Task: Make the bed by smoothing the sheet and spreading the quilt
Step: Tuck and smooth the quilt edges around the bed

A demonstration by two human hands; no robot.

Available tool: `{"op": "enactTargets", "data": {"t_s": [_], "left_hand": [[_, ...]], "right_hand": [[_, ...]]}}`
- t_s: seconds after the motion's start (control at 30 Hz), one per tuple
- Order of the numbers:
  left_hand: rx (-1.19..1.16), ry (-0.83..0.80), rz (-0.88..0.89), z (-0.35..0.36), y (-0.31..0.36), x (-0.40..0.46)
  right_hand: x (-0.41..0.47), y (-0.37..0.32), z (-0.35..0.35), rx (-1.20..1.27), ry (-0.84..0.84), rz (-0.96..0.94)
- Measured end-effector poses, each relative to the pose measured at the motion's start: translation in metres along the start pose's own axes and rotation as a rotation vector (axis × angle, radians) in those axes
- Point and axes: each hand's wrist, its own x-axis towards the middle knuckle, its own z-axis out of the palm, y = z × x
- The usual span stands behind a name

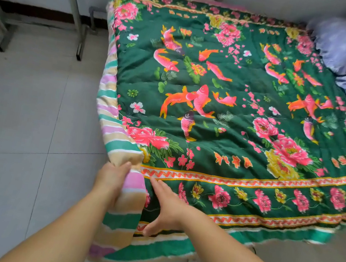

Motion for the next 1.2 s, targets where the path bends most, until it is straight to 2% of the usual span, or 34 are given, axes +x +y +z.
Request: {"op": "enactTargets", "data": {"t_s": [0.1, 0.2, 0.3, 0.5, 0.6, 0.77, 0.9, 1.1, 1.2], "left_hand": [[-0.225, -0.011, -0.06, -0.012, 0.01, -0.024], [-0.409, -0.135, -0.134, -0.022, 0.015, -0.059], [-0.416, -0.133, -0.068, -0.035, 0.012, -0.084], [-0.336, 0.043, 0.018, -0.07, 0.001, -0.085], [-0.233, 0.106, 0.037, -0.075, -0.012, -0.085], [-0.149, 0.101, 0.022, -0.079, -0.05, -0.09], [-0.176, 0.077, 0.053, -0.094, -0.043, -0.074], [-0.239, 0.009, 0.027, -0.1, -0.062, -0.067], [-0.457, -0.177, 0.001, -0.098, -0.084, -0.077]], "right_hand": [[-0.022, 0.003, 0.011, -0.136, 0.093, 0.027], [-0.034, 0.0, 0.019, -0.104, 0.342, 0.05], [-0.049, -0.01, 0.019, -0.139, 0.474, 0.021], [-0.073, -0.034, 0.024, -0.017, 0.607, -0.06], [-0.07, -0.038, 0.042, -0.009, 0.576, -0.015], [-0.064, -0.04, 0.065, -0.102, 0.42, 0.061], [-0.064, -0.056, 0.045, -0.129, 0.474, 0.039], [-0.051, -0.056, 0.076, -0.095, 0.478, 0.091], [-0.041, -0.054, 0.084, -0.047, 0.48, 0.141]]}}
